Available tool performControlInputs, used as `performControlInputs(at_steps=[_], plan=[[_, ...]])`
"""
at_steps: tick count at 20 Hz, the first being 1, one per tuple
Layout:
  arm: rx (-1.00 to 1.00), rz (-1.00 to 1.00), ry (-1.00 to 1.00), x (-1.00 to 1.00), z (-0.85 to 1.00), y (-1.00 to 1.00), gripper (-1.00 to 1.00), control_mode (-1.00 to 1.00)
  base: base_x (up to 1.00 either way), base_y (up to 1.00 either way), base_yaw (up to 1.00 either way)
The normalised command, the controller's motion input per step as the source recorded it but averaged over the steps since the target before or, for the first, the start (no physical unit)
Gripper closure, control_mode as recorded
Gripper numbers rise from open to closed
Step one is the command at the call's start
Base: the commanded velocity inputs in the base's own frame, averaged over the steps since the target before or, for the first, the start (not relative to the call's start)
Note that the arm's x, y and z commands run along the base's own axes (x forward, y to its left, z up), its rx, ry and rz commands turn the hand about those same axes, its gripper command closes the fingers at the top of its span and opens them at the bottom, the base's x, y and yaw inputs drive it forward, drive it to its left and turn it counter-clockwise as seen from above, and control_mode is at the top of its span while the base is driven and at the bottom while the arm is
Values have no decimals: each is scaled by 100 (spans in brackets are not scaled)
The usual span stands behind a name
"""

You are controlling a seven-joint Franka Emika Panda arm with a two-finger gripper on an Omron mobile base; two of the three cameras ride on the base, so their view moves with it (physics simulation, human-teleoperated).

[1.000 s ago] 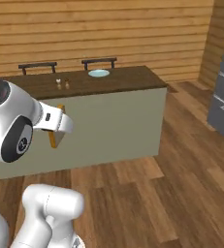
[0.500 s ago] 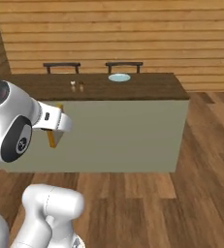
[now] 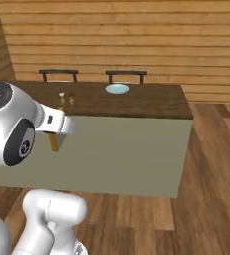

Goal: Start the toaster. Once the lever pops up, take the bread to the plate on the dining counter.

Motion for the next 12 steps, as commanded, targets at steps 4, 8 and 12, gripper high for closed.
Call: performControlInputs(at_steps=[4, 8, 12], plan=[[0, 0, 0, 0, 0, 0, 100, 100, 88, -21, 6], [0, 0, 0, 0, 0, 0, 100, 100, 99, -14, 9], [0, 0, 0, 0, 0, 0, 100, 100, 94, -16, 9]])
